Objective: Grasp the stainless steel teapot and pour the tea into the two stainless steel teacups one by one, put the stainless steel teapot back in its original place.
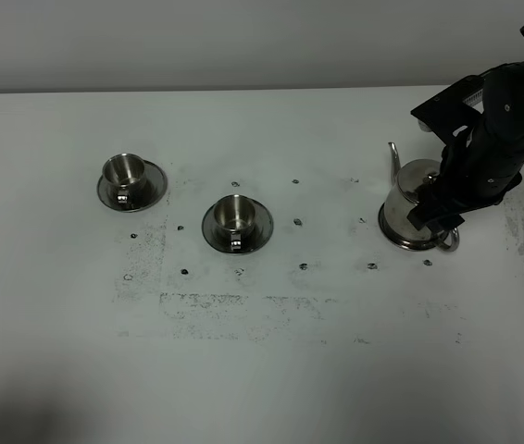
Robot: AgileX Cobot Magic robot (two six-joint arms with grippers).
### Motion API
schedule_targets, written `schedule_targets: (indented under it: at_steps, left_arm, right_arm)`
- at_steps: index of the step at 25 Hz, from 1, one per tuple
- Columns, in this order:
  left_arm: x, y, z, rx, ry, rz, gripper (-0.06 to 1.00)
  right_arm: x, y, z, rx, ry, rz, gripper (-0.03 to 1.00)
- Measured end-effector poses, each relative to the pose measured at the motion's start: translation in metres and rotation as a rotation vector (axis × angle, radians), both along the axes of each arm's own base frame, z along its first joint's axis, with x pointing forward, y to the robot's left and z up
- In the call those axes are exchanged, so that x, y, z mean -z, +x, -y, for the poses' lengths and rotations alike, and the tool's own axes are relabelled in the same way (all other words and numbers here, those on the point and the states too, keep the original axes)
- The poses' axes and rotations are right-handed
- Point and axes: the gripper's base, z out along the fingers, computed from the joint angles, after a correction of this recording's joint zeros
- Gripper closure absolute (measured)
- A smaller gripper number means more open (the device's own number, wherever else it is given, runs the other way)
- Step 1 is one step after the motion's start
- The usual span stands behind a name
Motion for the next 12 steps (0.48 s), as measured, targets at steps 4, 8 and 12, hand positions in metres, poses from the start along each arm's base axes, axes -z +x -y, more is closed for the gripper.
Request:
schedule_targets:
  at_steps: [4, 8, 12]
  left_arm:
    - [0.0, 0.0, 0.0, 0.0, 0.0, 0.0, 0.25]
    - [0.0, 0.0, 0.0, 0.0, 0.0, 0.0, 0.25]
    - [0.0, 0.0, 0.0, 0.0, 0.0, 0.0, 0.25]
  right_arm:
    - [-0.0002, 0.0007, -0.0001, -0.001, 0.001, 0.008, 0.38]
    - [-0.0003, 0.0011, -0.0002, -0.002, 0.002, 0.012, 0.38]
    - [-0.0003, 0.0011, -0.0002, -0.002, 0.002, 0.012, 0.38]
